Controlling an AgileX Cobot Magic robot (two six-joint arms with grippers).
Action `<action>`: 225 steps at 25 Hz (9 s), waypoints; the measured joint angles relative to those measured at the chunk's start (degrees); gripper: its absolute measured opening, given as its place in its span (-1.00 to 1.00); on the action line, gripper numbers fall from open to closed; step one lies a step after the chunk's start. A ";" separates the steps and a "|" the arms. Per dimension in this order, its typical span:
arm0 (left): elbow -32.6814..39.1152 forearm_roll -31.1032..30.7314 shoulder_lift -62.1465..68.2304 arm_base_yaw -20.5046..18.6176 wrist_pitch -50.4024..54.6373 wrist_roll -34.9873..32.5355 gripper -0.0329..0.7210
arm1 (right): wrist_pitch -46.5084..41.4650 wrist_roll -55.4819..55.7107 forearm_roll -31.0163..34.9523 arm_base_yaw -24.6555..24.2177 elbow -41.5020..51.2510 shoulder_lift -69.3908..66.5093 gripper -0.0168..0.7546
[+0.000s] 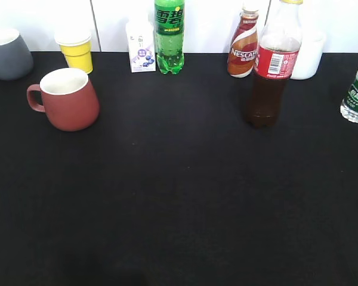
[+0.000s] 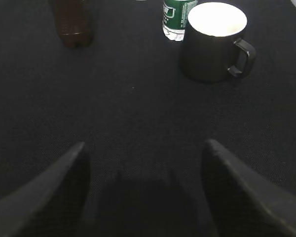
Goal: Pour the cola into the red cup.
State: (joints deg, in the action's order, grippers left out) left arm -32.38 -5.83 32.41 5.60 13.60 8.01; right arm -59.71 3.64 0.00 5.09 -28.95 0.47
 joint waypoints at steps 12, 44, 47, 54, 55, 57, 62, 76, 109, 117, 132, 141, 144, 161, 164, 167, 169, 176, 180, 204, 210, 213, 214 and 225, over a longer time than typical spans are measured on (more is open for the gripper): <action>12.26 2.69 54.27 0.00 -59.85 0.05 0.36 | 0.00 0.00 0.00 0.00 0.00 0.00 0.43; 0.28 -31.99 64.07 0.85 -77.75 7.05 -0.72 | 0.00 0.00 0.00 0.00 0.00 0.00 0.42; 0.55 -32.19 62.46 5.57 -75.73 7.15 -0.72 | 0.00 0.00 0.00 0.00 0.00 0.00 0.43; 0.61 -32.37 62.46 6.46 -74.99 7.24 -0.72 | 40.38 -0.29 1.78 0.00 -1.83 -17.34 0.42; 0.61 -32.37 62.46 6.46 -74.99 7.28 -0.72 | 51.06 -0.82 1.78 0.00 -1.08 -24.27 0.42; 0.61 -32.37 62.46 6.46 -74.99 7.28 -0.72 | 63.72 -1.25 2.07 0.00 5.26 -30.66 0.42; 0.61 -32.37 62.46 6.46 -74.97 7.28 -0.72 | 84.20 4.82 -1.58 0.00 17.52 -49.28 0.43; 0.61 -32.27 62.46 6.46 -74.92 7.28 -0.72 | 108.59 19.54 -33.50 0.00 -3.45 -92.64 0.79; 0.61 -32.42 62.46 6.46 -74.92 7.28 -0.72 | 109.61 24.09 -39.63 4.25 -21.91 -108.64 0.31; -6.18 -36.44 62.53 18.68 -64.30 11.87 -0.72 | 109.29 22.68 -53.18 4.25 -21.61 -94.68 0.31; -17.07 -32.22 68.36 28.04 -60.21 14.21 -0.72 | 111.85 -33.61 -54.21 4.25 -21.61 -88.33 0.31; -20.00 -33.87 70.38 28.04 -58.24 14.26 -0.72 | 111.80 -42.82 -54.28 4.25 -21.61 -88.33 0.31; -20.04 -34.63 70.45 28.04 -58.28 14.26 -0.72 | 110.20 -45.37 -54.34 4.25 -21.61 -88.33 0.31; -20.04 -36.24 70.50 28.05 -58.28 14.26 -0.72 | 109.32 -52.63 -54.46 4.25 -21.61 -88.33 0.31; -20.04 -38.48 70.55 28.05 -59.05 14.26 -0.72 | 109.17 -53.30 -54.46 4.25 -21.61 -88.33 0.31; -20.04 -38.55 70.55 28.05 -59.11 14.26 -0.72 | 107.93 -54.08 -54.29 4.25 -21.61 -88.33 0.31; -20.04 -38.62 70.55 28.05 -59.11 14.26 -0.72 | 107.94 -54.73 -54.11 4.25 -21.61 -88.33 0.31; -20.04 -38.80 70.55 28.05 -59.11 14.20 -0.72 | 107.99 -56.75 -53.63 4.25 -21.77 -88.33 0.31; -20.04 -38.91 70.55 28.05 -59.11 14.14 -0.72 | 107.94 -57.45 -53.63 4.25 -21.77 -88.29 0.31; -15.82 -30.86 70.59 8.50 -59.70 10.52 -0.72 | 113.58 24.19 -55.31 4.25 -21.77 -88.22 0.31; -15.60 -21.57 76.18 0.37 -65.45 2.67 -0.72 | 113.58 24.68 -55.31 4.25 -21.77 -88.22 0.31; -15.60 -11.62 82.71 0.17 -70.37 -3.24 -0.72 | 113.58 24.68 -55.31 4.25 -21.77 -88.22 0.31; -15.65 -7.96 84.75 0.17 -72.59 -4.83 -0.72 | 113.58 24.68 -55.31 4.25 -21.77 -88.22 0.31; -16.67 -4.90 89.66 -0.20 -75.04 -4.67 -0.19 | 113.58 24.71 -55.33 4.25 -21.77 -88.22 0.31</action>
State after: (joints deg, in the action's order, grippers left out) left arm -49.06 -10.74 122.06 5.40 -61.43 3.34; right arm 53.87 28.34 -55.33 9.34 -50.73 -87.75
